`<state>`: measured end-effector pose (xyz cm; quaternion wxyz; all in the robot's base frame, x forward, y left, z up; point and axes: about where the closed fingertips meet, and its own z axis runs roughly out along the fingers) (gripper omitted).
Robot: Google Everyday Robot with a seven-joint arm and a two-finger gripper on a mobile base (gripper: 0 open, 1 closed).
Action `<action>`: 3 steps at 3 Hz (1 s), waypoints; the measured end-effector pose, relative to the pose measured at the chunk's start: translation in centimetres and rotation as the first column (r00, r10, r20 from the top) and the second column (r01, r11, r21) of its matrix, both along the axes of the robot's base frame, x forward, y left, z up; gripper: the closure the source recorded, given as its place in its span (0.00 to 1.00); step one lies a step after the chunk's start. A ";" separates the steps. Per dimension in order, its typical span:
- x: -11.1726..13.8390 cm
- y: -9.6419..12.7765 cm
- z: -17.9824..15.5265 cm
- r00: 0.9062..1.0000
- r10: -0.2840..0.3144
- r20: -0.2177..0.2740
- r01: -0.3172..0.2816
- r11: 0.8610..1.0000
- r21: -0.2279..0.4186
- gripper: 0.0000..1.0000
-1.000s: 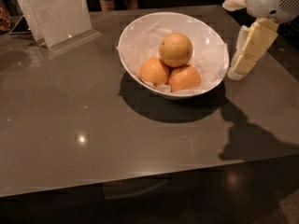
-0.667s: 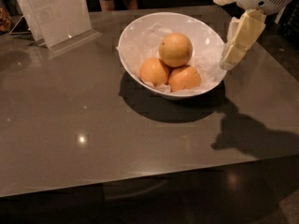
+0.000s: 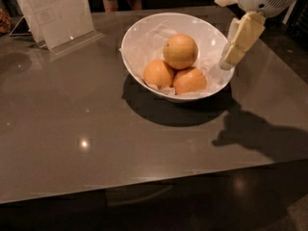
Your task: Pick orange from white bowl
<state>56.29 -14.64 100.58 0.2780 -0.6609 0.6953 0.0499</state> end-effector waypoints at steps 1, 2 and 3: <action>2.6 1.9 -1.4 0.999 0.050 -0.015 -0.049 0.998 0.047 0.00; 4.7 3.9 -3.2 0.995 0.088 -0.047 -0.084 0.993 0.085 0.00; 5.9 5.3 -4.9 0.990 0.114 -0.087 -0.104 0.988 0.112 0.00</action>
Offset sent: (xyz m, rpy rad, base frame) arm 0.0689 0.0565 -0.0493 0.1215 0.0983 0.1297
